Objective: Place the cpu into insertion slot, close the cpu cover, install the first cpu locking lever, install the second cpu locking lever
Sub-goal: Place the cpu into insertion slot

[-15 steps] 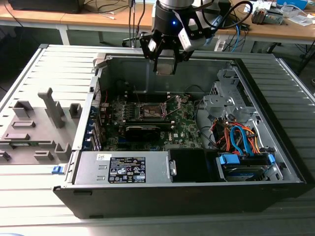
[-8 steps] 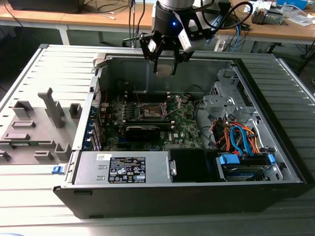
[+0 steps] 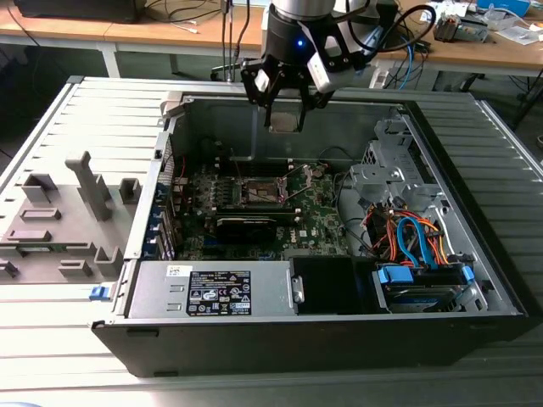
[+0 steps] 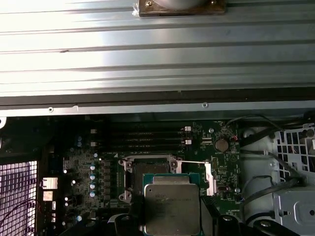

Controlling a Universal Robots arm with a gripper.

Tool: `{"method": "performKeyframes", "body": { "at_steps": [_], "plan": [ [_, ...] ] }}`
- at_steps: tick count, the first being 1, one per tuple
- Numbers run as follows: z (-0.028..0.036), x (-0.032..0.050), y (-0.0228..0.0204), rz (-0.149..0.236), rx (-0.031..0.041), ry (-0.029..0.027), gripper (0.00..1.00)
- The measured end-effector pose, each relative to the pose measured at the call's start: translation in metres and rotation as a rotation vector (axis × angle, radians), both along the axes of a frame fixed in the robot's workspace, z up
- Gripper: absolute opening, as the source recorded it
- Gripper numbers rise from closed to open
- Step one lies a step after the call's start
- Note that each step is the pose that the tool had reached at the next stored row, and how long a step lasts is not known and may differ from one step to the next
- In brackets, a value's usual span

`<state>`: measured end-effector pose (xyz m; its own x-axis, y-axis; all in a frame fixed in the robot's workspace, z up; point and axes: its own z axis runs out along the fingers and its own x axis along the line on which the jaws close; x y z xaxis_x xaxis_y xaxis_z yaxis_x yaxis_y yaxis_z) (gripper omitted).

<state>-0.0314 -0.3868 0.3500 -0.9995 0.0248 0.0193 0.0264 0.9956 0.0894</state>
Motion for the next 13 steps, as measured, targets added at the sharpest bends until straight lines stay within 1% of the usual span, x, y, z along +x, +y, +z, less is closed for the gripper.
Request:
{"method": "performKeyframes", "body": {
  "at_steps": [7, 13],
  "plan": [
    [-0.0023, 0.0, -0.0034, 0.0, -0.0001, 0.0, 0.55],
    [-0.0042, 0.0, -0.0083, 0.0, 0.0001, 0.0, 0.55]
  ]
}}
